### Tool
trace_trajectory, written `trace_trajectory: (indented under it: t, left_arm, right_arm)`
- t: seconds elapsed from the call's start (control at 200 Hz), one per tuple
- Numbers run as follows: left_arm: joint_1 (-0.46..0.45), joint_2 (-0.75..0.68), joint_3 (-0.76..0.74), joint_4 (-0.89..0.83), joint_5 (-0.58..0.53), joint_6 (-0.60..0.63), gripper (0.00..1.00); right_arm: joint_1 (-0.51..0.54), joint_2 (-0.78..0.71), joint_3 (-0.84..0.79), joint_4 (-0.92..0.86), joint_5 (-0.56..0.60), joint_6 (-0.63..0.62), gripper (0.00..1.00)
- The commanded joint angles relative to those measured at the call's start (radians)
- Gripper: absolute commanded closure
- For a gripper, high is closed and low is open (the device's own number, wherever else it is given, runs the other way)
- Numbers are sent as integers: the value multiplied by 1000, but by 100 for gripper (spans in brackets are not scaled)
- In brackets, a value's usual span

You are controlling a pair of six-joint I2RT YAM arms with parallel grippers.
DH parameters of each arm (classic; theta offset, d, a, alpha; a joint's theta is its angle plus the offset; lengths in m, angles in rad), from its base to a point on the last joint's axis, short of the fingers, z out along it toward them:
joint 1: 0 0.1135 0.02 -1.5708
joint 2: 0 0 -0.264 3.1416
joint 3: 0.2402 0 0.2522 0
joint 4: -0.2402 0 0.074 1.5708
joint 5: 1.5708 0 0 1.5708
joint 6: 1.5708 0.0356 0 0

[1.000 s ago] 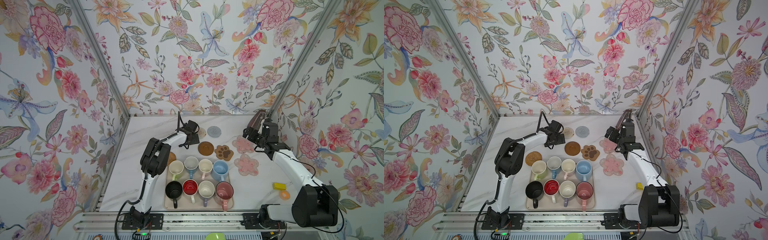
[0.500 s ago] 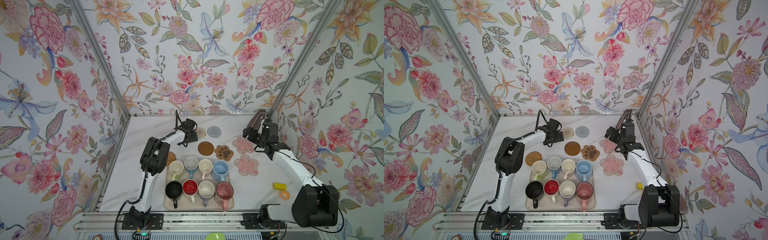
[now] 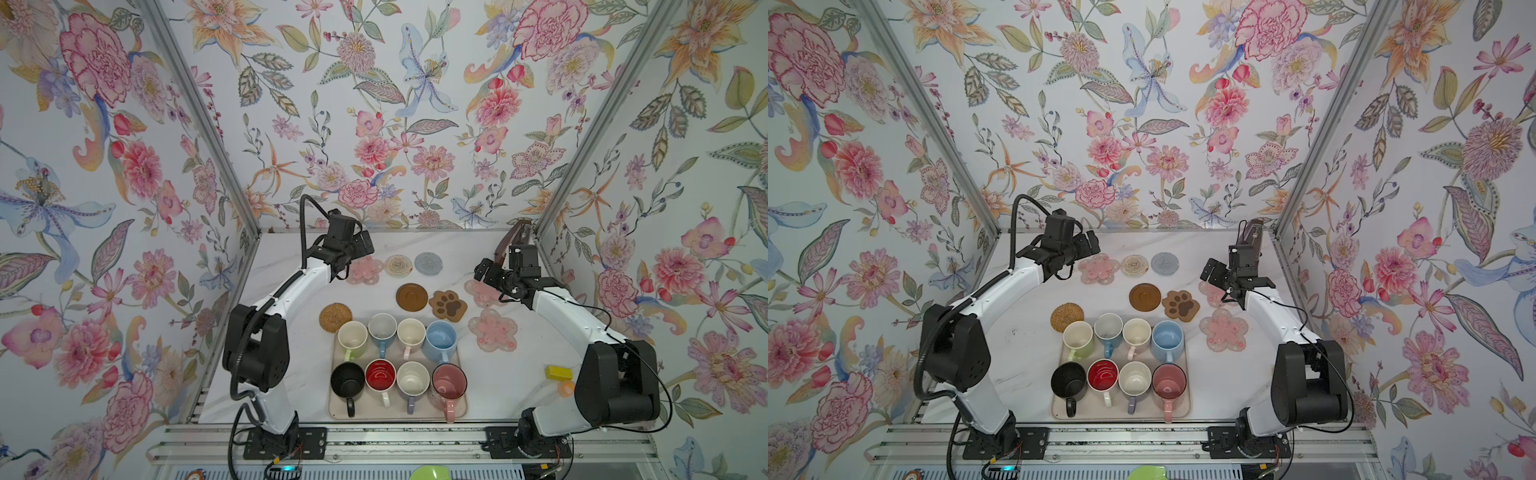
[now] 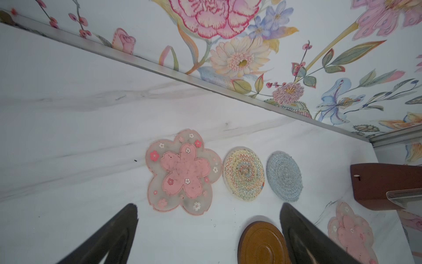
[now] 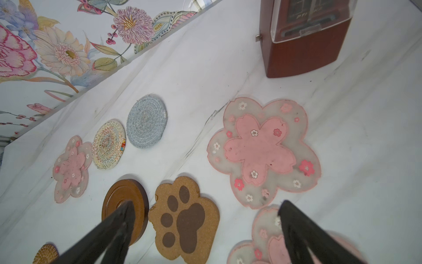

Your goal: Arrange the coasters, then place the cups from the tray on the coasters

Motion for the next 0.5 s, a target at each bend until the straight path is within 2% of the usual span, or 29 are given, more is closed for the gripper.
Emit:
trace_trajectory:
  t: [0.0,0.095,0.23,0.495]
  left_arm:
    - [7,-66,-181,84,-24,29,1]
    - [25,-146,-325,150,-28,21,1]
    - [45,-261,-441,189,-53,12,1]
    - [81,-352,-526,248,-78,4,1]
  right_arm:
    - [11,24,37,-60,16,-18,1]
    - [9,43,47,-87,25,-23,1]
    - [-20,51,30,-112,24,-10,1]
    - [-134,25,-58,-112,-3,3,1]
